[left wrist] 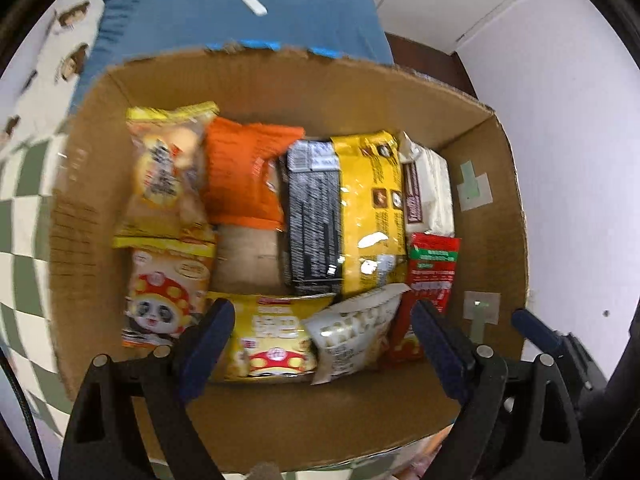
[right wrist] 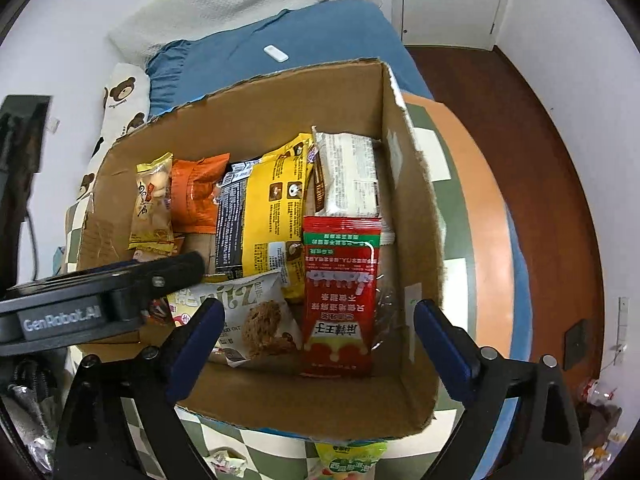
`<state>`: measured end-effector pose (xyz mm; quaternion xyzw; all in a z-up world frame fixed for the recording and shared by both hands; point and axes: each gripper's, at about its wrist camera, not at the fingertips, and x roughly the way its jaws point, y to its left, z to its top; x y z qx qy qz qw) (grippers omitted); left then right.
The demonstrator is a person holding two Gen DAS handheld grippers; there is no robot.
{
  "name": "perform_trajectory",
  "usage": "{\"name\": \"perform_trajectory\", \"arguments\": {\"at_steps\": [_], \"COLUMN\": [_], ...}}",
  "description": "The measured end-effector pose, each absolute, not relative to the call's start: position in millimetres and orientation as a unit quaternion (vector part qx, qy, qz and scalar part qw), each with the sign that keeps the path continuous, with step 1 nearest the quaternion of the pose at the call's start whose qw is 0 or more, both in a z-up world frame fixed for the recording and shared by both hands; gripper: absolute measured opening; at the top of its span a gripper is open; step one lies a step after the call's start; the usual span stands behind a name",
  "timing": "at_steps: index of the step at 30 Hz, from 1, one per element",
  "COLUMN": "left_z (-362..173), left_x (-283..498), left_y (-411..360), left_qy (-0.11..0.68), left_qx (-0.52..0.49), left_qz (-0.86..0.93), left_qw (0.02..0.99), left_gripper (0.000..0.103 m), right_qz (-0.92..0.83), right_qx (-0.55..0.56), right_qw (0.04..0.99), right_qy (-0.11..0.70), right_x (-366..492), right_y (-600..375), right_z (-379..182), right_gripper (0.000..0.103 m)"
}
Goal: Organize snacks
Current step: 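Lift both tools out of the box back over the blanket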
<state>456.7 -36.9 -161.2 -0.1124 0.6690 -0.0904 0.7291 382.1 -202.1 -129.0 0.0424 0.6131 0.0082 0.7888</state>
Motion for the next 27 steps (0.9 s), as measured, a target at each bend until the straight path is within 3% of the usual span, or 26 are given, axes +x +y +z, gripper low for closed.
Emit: {"name": "perform_trajectory", "arguments": {"at_steps": [14, 27], "left_z": [-120, -69], "left_x": [385, 307], "left_y": [2, 14], "left_qy": [0.576, 0.490], "left_qx": [-0.043, -0.026], "left_qz": [-0.038, -0.025], "left_qw": [0.815, 0.871], "left_gripper": [0.090, 0.090], "right_qz": [0.004, 0.003], "right_qx": [0.023, -0.010], "right_qw": [0.810, 0.871], "right_qy": [0.586, 0.492], "right_x": [340, 269], "right_y": [-189, -172], "right_z": [-112, -54], "right_gripper": [0.098, 0.098]}}
